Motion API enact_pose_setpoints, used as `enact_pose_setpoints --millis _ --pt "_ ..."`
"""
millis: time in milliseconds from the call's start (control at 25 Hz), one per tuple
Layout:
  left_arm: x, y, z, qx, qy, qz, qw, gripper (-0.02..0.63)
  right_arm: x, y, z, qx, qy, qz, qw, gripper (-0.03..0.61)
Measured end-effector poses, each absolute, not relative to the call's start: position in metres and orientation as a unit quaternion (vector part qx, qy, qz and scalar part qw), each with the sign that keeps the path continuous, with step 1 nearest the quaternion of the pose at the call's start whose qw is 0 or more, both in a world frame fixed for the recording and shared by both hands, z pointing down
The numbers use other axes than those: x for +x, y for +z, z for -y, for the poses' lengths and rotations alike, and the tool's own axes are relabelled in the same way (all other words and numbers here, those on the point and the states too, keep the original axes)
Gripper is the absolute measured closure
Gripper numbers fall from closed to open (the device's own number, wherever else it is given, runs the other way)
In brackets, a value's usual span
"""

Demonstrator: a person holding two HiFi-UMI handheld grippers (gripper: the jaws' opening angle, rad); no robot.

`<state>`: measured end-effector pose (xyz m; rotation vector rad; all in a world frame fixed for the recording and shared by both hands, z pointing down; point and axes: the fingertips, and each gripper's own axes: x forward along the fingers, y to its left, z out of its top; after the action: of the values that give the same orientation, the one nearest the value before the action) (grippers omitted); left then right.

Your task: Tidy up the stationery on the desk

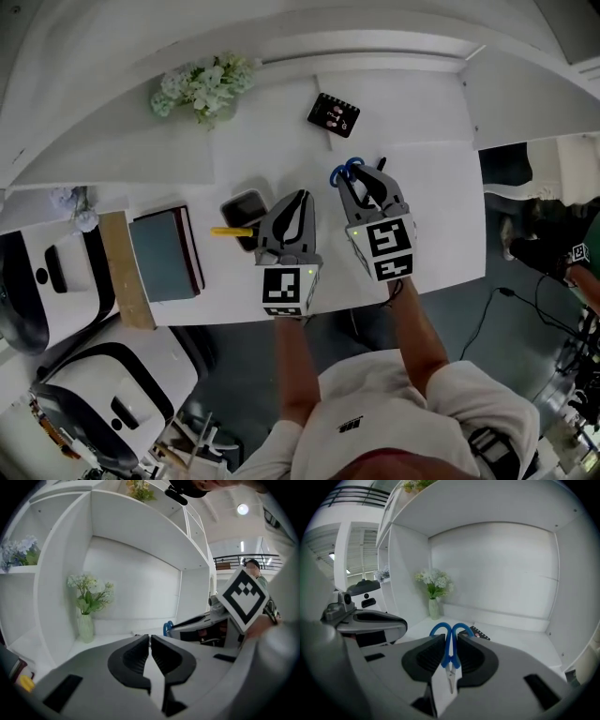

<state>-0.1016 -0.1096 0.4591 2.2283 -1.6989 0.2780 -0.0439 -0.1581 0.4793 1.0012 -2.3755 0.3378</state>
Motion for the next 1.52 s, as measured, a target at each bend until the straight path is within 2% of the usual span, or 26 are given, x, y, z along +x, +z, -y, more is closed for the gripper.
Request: enact_pose_setpoints --millis 760,1520 --pt "-0.191 0.412 0.048 0.696 0.060 0.699 0.155 0.614 -0.147 0.402 0.113 0.240 0.072 0.944 0.216 0.512" --pt "-0.261 0.430 -0.009 0.617 0.045 0.766 0.175 0.614 -0.232 0.417 0.062 0.136 0.077 0.964 0.216 0.512"
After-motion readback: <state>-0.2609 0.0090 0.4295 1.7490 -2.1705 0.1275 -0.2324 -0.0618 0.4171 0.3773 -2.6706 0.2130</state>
